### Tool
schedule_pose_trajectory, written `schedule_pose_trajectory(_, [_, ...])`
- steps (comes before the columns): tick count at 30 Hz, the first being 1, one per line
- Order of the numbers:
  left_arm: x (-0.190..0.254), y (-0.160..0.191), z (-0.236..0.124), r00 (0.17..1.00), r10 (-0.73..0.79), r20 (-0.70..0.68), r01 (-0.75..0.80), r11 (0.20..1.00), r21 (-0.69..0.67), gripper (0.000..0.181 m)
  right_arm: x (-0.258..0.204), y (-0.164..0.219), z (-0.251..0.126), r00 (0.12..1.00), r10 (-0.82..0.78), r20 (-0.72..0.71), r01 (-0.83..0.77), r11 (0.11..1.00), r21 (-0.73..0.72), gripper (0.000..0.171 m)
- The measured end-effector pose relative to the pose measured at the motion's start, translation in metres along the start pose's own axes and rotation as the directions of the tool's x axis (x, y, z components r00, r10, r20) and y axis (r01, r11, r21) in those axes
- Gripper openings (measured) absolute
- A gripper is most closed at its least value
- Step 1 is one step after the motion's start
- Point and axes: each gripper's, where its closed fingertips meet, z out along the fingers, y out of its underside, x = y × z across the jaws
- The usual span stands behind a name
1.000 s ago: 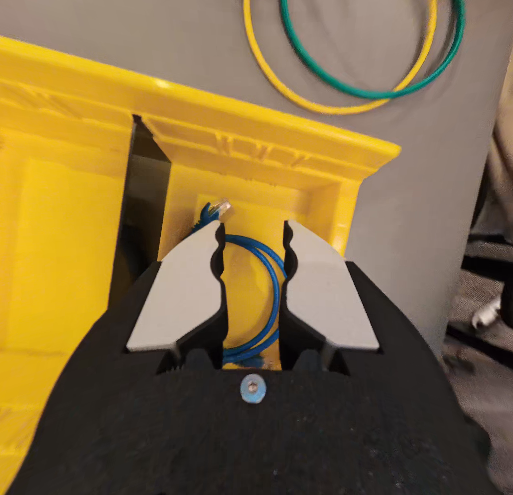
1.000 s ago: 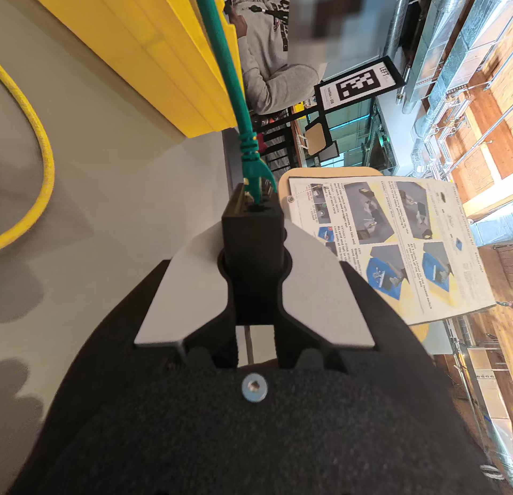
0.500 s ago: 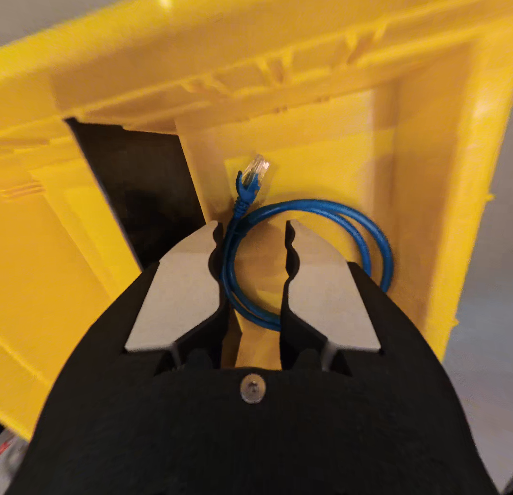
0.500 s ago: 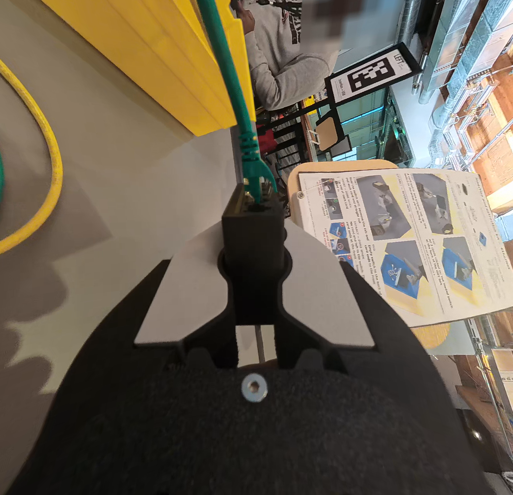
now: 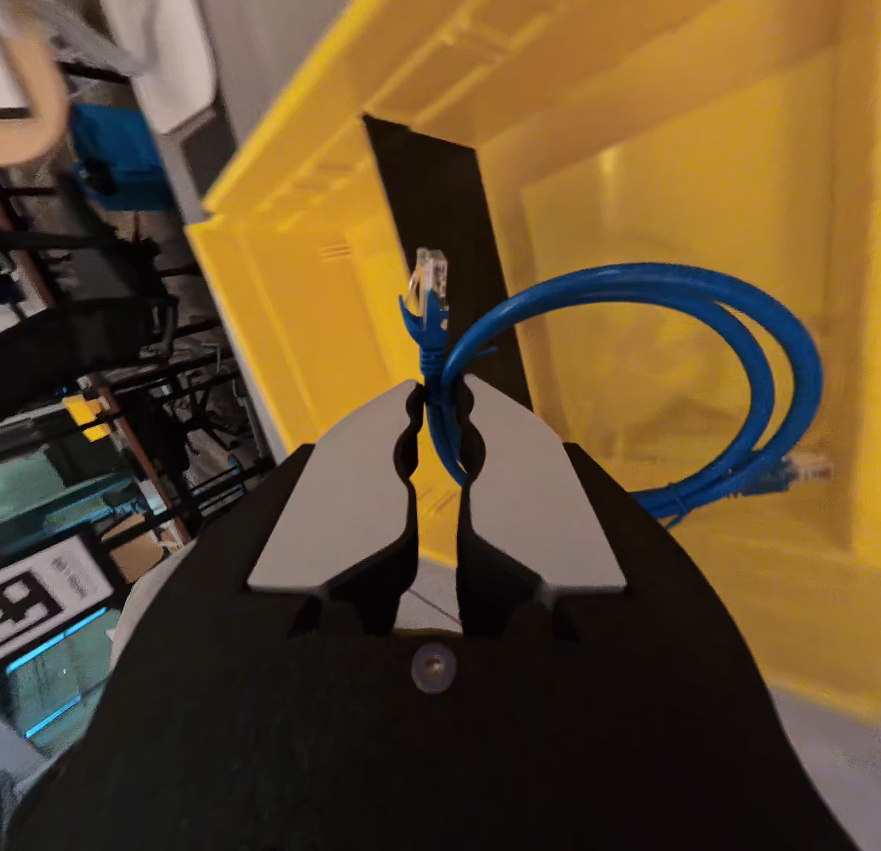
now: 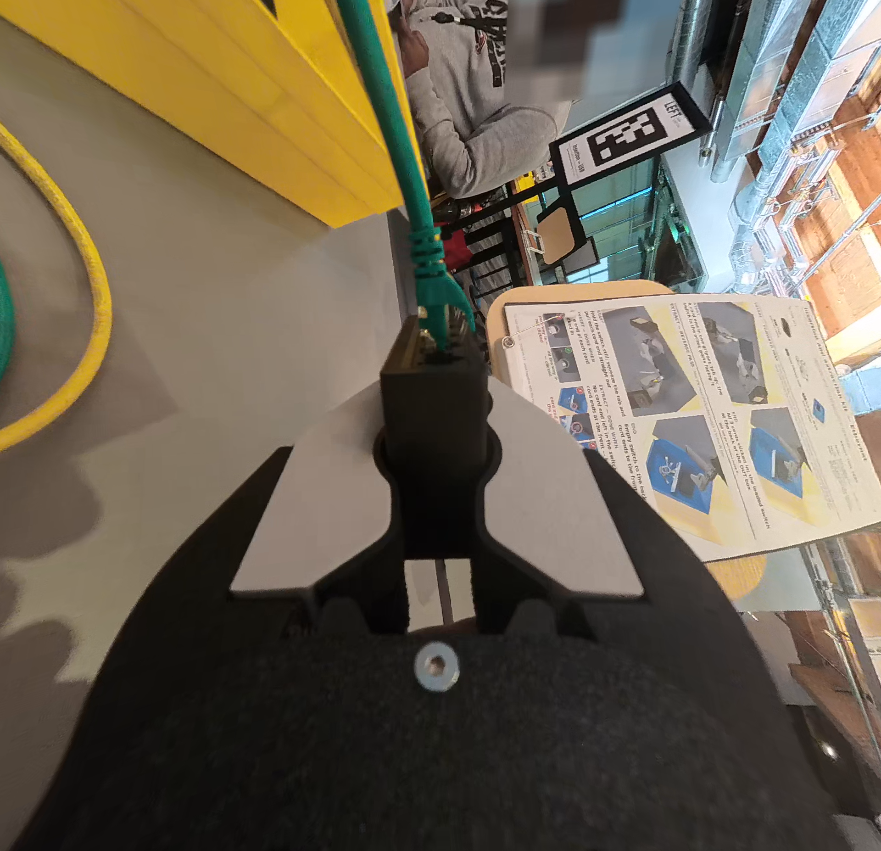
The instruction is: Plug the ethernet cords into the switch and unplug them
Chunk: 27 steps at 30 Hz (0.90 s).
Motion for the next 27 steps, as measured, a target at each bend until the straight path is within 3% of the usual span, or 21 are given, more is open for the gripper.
schedule_pose_trajectory(3, [-0.023,-0.010,-0.062,0.993,-0.054,0.107,0.053,0.999,0.013,0.012,0.005,-0.002,-0.002,1.000,0.008,-0.009,-0.008,1.000,0.005,0.030])
schedule_pose_trajectory(6, [-0.023,-0.041,-0.126,0.980,-0.118,0.158,0.109,0.992,0.065,0.012,0.008,-0.005,-0.004,1.000,-0.008,-0.020,0.008,1.000,0.003,0.030])
schedule_pose_trajectory(9, [0.027,-0.099,-0.164,0.971,-0.234,-0.044,0.238,0.948,0.212,0.012,0.010,-0.008,-0.006,1.000,-0.015,-0.020,0.015,1.000,0.004,0.030])
schedule_pose_trajectory(11, [0.070,-0.134,-0.155,0.946,-0.278,-0.170,0.314,0.915,0.254,0.012,0.009,-0.010,-0.006,1.000,-0.006,-0.017,0.006,1.000,0.018,0.030])
schedule_pose_trajectory(13, [0.107,-0.145,-0.116,0.879,-0.409,-0.246,0.450,0.881,0.144,0.012,0.006,-0.009,-0.005,1.000,-0.006,-0.010,0.007,1.000,0.014,0.030])
schedule_pose_trajectory(15, [0.135,-0.152,-0.076,0.782,-0.556,-0.282,0.589,0.807,0.045,0.013,0.004,-0.008,-0.004,1.000,-0.019,-0.007,0.019,1.000,0.006,0.030])
schedule_pose_trajectory(18, [0.158,-0.160,-0.044,0.663,-0.700,-0.265,0.715,0.697,-0.051,0.013,-0.001,-0.010,-0.004,0.999,-0.042,0.000,0.042,0.999,0.003,0.030])
schedule_pose_trajectory(20, [0.162,-0.159,-0.032,0.631,-0.751,-0.193,0.751,0.654,-0.088,0.013,-0.003,-0.013,-0.004,0.998,-0.058,0.001,0.058,0.998,0.003,0.030])
schedule_pose_trajectory(22, [0.169,-0.166,-0.026,0.586,-0.783,-0.208,0.785,0.612,-0.091,0.015,-0.003,-0.016,-0.004,0.997,-0.071,0.001,0.071,0.997,0.006,0.030])
schedule_pose_trajectory(27, [0.175,-0.184,-0.033,0.355,-0.820,-0.449,0.917,0.399,-0.004,0.033,-0.002,-0.017,-0.005,0.998,-0.065,0.003,0.065,0.998,0.009,0.030])
